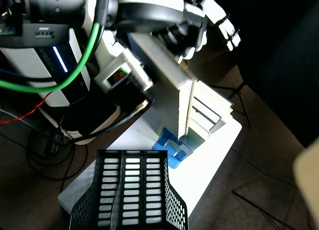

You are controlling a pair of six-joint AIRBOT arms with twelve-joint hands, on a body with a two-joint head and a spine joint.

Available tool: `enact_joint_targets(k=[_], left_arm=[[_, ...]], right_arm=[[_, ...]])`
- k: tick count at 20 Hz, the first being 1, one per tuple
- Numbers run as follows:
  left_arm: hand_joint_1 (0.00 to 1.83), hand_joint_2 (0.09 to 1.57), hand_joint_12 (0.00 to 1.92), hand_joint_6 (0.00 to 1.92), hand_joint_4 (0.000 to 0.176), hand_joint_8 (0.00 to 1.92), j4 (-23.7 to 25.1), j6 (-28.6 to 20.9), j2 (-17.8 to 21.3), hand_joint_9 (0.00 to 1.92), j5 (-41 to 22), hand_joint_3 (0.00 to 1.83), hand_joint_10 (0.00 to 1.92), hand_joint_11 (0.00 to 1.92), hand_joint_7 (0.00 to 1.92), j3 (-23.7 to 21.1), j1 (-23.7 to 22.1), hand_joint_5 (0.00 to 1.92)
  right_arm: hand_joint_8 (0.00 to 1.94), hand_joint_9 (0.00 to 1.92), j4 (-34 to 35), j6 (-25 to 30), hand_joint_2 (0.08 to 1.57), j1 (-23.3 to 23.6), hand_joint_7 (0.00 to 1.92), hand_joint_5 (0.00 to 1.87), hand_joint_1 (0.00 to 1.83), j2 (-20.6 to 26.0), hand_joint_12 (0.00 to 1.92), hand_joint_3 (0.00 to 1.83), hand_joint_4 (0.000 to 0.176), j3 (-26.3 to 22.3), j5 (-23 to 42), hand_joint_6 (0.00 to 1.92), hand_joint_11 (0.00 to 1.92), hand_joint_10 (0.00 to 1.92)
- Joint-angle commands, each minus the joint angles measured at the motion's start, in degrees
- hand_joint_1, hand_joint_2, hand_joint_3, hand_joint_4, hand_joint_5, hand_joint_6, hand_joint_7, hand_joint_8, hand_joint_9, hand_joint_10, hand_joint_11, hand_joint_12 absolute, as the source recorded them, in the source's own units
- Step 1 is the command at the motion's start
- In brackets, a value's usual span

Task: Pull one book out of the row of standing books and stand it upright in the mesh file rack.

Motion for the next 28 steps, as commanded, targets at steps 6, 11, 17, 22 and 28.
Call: enact_joint_targets(k=[6, 11, 17, 22, 28], left_arm=[[0.16, 1.38, 0.00, 0.00, 0.071, 0.00, 0.2, -0.1, -0.6, 0.00, -5.2, 0.00, 0.00, 0.00, 0.00, 1.0, -0.9, 0.09], [0.09, 1.38, 0.00, 0.00, 0.104, 0.00, 0.8, 0.2, -0.8, 0.00, -4.1, 0.00, 0.00, 0.00, 0.00, 1.0, -1.5, 0.06], [0.11, 1.39, 0.00, 0.01, 0.108, 0.00, 1.6, 0.4, -1.1, 0.00, -2.8, 0.00, 0.00, 0.00, 0.00, 1.1, -2.1, 0.06], [0.16, 1.39, 0.00, 0.00, 0.108, 0.00, 1.6, 0.4, -1.3, 0.00, -2.6, 0.00, 0.00, 0.00, 0.00, 1.1, -2.1, 0.07], [0.18, 1.39, 0.00, 0.01, 0.116, 0.00, 1.6, 0.4, -1.7, 0.00, -2.8, 0.00, 0.00, 0.00, 0.00, 1.1, -2.1, 0.07]], right_arm=[[1.48, 0.32, -6.8, 8.0, 1.27, 1.9, 0.60, 0.81, 1.17, 4.9, 1.92, 0.00, 0.000, -2.0, -3.5, 1.39, 0.06, 1.53], [1.16, 0.62, -21.6, 20.8, 1.20, 5.5, 0.82, 0.81, 1.22, 9.5, 1.83, 0.01, 0.000, -4.0, -3.6, 1.39, 0.00, 1.25], [1.51, 0.90, -26.8, 24.3, 1.20, -1.0, 0.83, 0.85, 1.23, 4.8, 1.92, 0.00, 0.000, 0.4, -8.8, 0.99, 0.72, 1.83], [1.19, 0.75, -38.1, 33.3, 1.17, -4.9, 0.89, 0.90, 1.19, -0.6, 1.83, 0.00, 0.020, 5.0, -12.6, 1.12, 0.32, 1.23], [1.17, 0.76, -59.1, 53.9, 1.18, -8.4, 0.93, 0.77, 1.35, -7.3, 1.77, 0.00, 0.000, 12.5, -15.4, 1.18, 0.55, 1.47]])
